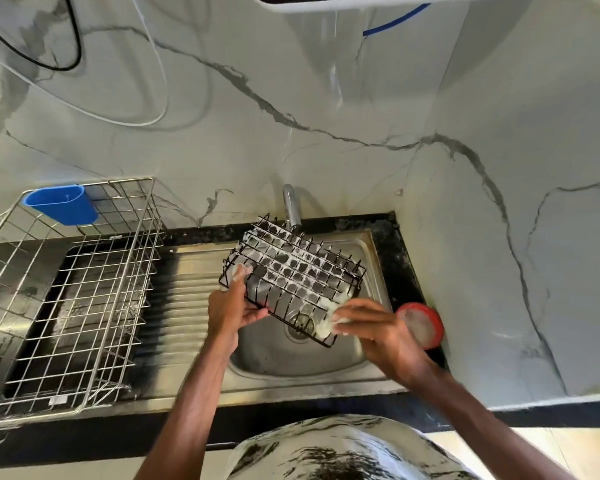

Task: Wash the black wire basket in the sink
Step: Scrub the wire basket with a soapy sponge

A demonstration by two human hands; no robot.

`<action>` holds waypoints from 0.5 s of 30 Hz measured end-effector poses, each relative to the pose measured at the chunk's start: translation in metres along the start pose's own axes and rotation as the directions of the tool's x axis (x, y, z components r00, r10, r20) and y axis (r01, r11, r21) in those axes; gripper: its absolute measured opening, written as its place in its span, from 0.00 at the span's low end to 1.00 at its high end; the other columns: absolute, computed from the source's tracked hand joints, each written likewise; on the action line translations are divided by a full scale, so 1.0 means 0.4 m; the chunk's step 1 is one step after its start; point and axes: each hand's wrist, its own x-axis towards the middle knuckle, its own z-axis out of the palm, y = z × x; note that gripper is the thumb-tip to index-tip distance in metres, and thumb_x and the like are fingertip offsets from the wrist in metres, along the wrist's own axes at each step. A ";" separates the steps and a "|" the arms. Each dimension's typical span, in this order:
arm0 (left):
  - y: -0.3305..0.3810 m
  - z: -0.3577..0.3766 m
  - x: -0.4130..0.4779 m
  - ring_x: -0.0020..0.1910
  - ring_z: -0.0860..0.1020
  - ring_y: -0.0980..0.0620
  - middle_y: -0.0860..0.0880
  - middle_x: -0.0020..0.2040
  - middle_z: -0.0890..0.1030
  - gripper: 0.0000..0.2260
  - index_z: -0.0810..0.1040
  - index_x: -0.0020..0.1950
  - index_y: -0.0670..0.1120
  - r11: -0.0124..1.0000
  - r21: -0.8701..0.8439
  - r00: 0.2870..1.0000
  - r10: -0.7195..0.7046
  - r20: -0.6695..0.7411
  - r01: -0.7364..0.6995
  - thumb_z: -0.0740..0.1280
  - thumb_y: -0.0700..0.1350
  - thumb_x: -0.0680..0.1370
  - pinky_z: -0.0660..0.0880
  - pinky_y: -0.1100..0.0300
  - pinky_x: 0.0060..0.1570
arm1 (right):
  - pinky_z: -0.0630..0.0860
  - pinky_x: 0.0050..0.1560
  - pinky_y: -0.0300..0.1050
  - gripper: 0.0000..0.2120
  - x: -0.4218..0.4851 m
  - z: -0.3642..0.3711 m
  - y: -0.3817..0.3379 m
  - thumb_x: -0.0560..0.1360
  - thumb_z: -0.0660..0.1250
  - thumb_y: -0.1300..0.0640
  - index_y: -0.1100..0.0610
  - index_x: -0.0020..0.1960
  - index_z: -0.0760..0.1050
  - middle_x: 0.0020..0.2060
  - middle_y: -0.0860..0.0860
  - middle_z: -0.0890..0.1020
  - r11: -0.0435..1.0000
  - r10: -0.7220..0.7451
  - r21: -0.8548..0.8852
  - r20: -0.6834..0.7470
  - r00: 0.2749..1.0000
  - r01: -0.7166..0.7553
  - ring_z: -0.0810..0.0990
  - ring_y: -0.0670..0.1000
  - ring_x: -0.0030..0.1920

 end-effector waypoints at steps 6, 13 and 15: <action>0.000 0.007 -0.018 0.34 0.85 0.44 0.32 0.50 0.85 0.19 0.79 0.53 0.62 0.998 -0.060 1.000 -0.006 0.001 0.006 0.65 0.69 0.69 0.83 0.59 0.31 | 0.80 0.56 0.48 0.26 0.013 0.016 -0.017 0.65 0.70 0.80 0.55 0.53 0.86 0.58 0.47 0.84 0.997 0.066 -0.042 -0.076 0.995 -0.070 0.79 0.50 0.61; -0.012 0.005 -0.006 0.38 0.86 0.42 0.35 0.54 0.84 0.34 0.78 0.69 0.56 1.000 0.023 0.999 -0.002 0.046 0.001 0.64 0.73 0.69 0.84 0.58 0.34 | 0.80 0.55 0.48 0.20 0.041 -0.007 0.028 0.71 0.64 0.73 0.55 0.54 0.86 0.58 0.47 0.84 0.997 -0.051 -0.053 0.002 0.999 0.051 0.79 0.49 0.60; -0.017 0.007 -0.005 0.37 0.86 0.44 0.35 0.49 0.86 0.33 0.75 0.74 0.51 1.000 0.021 0.999 -0.009 0.047 0.008 0.62 0.70 0.76 0.83 0.60 0.33 | 0.80 0.55 0.50 0.19 0.057 -0.034 0.078 0.73 0.62 0.69 0.54 0.54 0.86 0.56 0.48 0.85 0.991 0.067 -0.114 -0.084 0.994 -0.076 0.79 0.47 0.59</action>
